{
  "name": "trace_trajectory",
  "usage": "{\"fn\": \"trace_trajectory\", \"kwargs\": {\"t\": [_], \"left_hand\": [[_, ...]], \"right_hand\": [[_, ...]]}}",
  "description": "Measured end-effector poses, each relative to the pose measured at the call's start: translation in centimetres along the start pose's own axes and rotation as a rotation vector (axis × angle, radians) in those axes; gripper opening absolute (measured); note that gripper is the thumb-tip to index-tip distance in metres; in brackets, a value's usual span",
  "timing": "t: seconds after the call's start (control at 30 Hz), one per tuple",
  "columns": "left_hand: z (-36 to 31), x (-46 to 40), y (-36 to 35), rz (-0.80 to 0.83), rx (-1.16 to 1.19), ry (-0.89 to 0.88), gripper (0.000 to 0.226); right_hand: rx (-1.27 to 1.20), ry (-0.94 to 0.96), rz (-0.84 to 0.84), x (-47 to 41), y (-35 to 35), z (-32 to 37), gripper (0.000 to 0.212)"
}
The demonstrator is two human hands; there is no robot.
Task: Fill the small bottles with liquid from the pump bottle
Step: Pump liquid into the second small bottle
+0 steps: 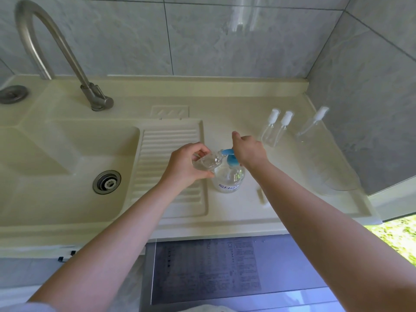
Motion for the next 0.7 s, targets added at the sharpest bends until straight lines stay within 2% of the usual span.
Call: {"fn": "trace_trajectory", "kwargs": {"t": [0.07,0.13,0.17,0.3,0.53,0.7], "left_hand": [[-0.07,-0.06,0.00,0.005,-0.005,-0.006,0.048],[-0.03,-0.11,-0.15,0.012,-0.011,-0.005,0.047],[-0.08,-0.14,-0.16,0.016,-0.014,-0.002,0.047],[0.19,-0.15,-0.35,0.029,-0.043,0.010,0.048],[-0.17,-0.15,0.07,0.016,-0.038,-0.014,0.049],[-0.08,-0.15,0.00,0.002,-0.026,-0.012,0.049]], "right_hand": [[0.046,0.012,0.016,-0.03,-0.07,0.18,0.041],[0.031,0.019,0.000,-0.25,-0.17,-0.03,0.019],[0.023,0.034,-0.032,-0.41,-0.10,-0.16,0.017],[0.143,0.063,-0.070,-0.09,-0.58,-0.20,0.037],[0.069,0.028,0.050,-0.42,0.08,0.18,0.052],[0.116,0.061,0.021,-0.23,-0.06,0.42,0.042]]}}
Point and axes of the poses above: each hand's wrist, its own x-axis away from the middle knuckle, its own y-axis out of the back of the hand, z = x × y, the point moved 7 cm from there along -x, towards the middle knuckle, and after that the axes turned 13 degrees about z, right-handed, at the moved point
